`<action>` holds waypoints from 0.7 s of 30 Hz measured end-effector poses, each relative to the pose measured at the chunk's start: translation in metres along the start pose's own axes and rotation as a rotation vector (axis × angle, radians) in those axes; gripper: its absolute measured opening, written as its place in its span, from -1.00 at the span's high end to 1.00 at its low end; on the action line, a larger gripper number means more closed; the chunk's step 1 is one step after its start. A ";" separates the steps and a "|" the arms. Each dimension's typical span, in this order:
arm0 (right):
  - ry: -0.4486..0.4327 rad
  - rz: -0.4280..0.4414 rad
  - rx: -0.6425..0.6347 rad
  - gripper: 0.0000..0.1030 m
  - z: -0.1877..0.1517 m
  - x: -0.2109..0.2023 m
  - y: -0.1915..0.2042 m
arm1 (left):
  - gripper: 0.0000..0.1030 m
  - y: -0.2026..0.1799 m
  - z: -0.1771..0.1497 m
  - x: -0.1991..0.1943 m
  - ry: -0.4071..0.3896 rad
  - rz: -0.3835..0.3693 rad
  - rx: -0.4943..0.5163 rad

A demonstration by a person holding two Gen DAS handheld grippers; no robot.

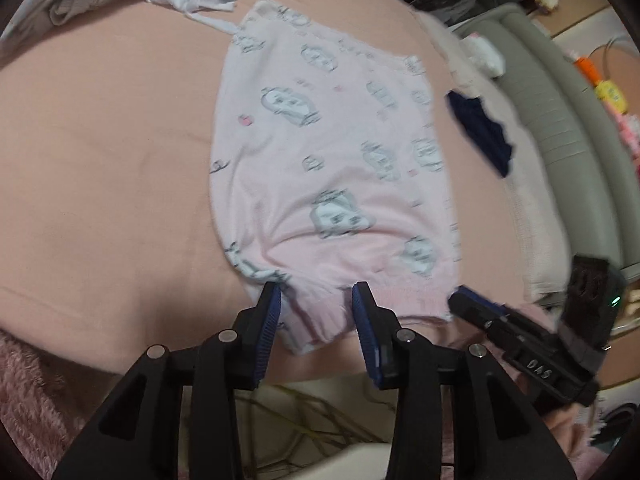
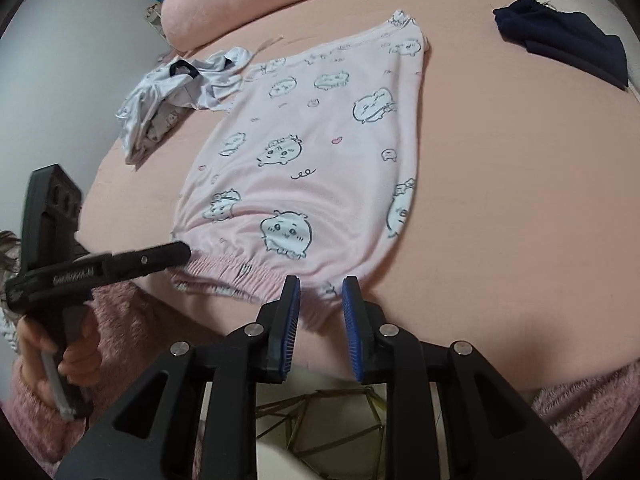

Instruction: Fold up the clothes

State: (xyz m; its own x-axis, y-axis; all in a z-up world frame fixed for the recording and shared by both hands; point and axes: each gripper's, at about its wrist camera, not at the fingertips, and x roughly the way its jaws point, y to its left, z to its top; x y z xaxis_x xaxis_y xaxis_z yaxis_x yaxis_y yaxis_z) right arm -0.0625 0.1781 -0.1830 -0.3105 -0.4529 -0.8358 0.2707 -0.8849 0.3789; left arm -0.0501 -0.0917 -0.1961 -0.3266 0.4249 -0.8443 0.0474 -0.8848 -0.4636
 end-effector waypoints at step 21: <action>0.039 0.136 0.182 0.43 0.000 0.013 -0.024 | 0.22 0.017 0.005 0.002 -0.010 -0.123 -0.103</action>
State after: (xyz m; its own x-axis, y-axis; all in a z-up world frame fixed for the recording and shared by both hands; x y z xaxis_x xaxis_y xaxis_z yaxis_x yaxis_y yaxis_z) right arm -0.0729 0.1931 -0.2027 -0.2458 -0.5675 -0.7858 0.1375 -0.8229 0.5513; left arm -0.0546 -0.1068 -0.2039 -0.3456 0.5261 -0.7771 0.1032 -0.8018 -0.5887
